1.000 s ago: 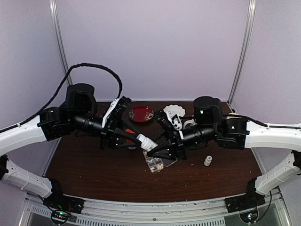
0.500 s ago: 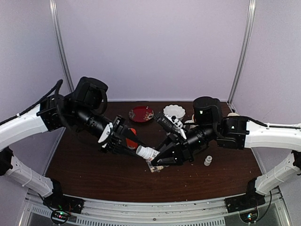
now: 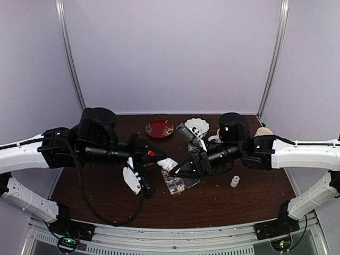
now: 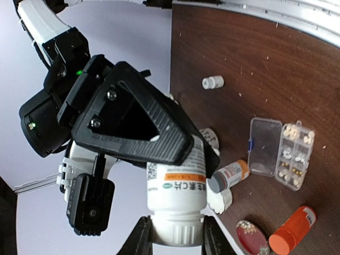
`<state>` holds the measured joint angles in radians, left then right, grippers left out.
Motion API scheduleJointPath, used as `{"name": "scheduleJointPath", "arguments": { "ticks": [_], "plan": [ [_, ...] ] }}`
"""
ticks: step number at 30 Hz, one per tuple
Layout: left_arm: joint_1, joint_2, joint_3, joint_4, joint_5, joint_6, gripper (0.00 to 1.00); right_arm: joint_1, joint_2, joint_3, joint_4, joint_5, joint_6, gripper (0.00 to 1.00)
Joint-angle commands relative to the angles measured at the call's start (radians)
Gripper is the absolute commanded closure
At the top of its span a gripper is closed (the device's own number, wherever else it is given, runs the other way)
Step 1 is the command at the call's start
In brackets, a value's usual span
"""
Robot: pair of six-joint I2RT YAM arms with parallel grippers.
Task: Sort the pills into containers
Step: Screw the lid of the pill bottle onto the pill bottle.
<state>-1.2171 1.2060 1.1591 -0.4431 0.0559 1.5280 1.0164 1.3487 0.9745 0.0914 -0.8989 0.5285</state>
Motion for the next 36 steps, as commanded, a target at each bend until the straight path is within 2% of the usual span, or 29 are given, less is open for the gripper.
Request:
{"name": "scheduleJointPath", "arguments": {
  "ticks": [1, 7, 8, 9, 10, 11, 17, 23, 25, 27, 29, 32, 33, 34, 36],
  "plan": [
    [-0.034, 0.034, -0.091, 0.152, -0.191, 0.128, 0.93, 0.015, -0.033, 0.028, 0.339, 0.028, 0.057, 1.00],
    [-0.033, -0.009, -0.085, 0.132, -0.160, 0.000, 0.66, 0.011, -0.038, 0.065, 0.102, 0.078, -0.081, 1.00],
    [-0.032, -0.024, -0.095, 0.141, -0.156, -0.027, 0.57, 0.011, -0.039, 0.069, 0.064, 0.088, -0.100, 1.00],
    [-0.031, -0.042, -0.106, 0.150, -0.154, -0.047, 0.40, 0.010, -0.038, 0.076, 0.023, 0.099, -0.137, 1.00],
    [-0.029, -0.059, -0.116, 0.153, -0.152, -0.065, 0.13, 0.010, -0.039, 0.082, -0.017, 0.111, -0.161, 1.00],
    [-0.028, -0.077, -0.124, 0.154, -0.147, -0.084, 0.04, 0.010, -0.040, 0.087, -0.052, 0.123, -0.182, 1.00],
    [-0.025, -0.176, -0.175, 0.146, -0.133, -0.209, 0.02, 0.007, -0.047, 0.113, -0.207, 0.178, -0.296, 1.00],
    [-0.024, -0.263, -0.256, 0.201, -0.172, -0.430, 0.02, 0.009, -0.078, 0.113, -0.330, 0.265, -0.445, 1.00],
    [-0.025, -0.276, -0.264, 0.271, -0.194, -0.614, 0.02, 0.016, -0.104, 0.092, -0.317, 0.322, -0.496, 1.00],
    [-0.025, -0.261, -0.243, 0.320, -0.295, -0.859, 0.02, 0.025, -0.140, 0.042, -0.269, 0.411, -0.561, 1.00],
    [-0.025, -0.220, -0.152, 0.243, -0.379, -1.088, 0.02, 0.034, -0.180, -0.021, -0.185, 0.461, -0.642, 1.00],
    [-0.025, -0.149, -0.007, 0.060, -0.431, -1.341, 0.02, 0.043, -0.239, -0.126, -0.014, 0.561, -0.709, 1.00],
    [-0.021, -0.118, 0.040, 0.005, -0.462, -1.476, 0.02, 0.046, -0.254, -0.156, 0.045, 0.599, -0.725, 1.00],
    [-0.007, -0.097, 0.082, -0.044, -0.439, -1.558, 0.02, 0.049, -0.264, -0.179, 0.087, 0.632, -0.745, 1.00],
    [0.027, -0.077, 0.129, -0.085, -0.307, -1.672, 0.02, 0.072, -0.276, -0.194, 0.123, 0.732, -0.803, 1.00]
  ]
}}
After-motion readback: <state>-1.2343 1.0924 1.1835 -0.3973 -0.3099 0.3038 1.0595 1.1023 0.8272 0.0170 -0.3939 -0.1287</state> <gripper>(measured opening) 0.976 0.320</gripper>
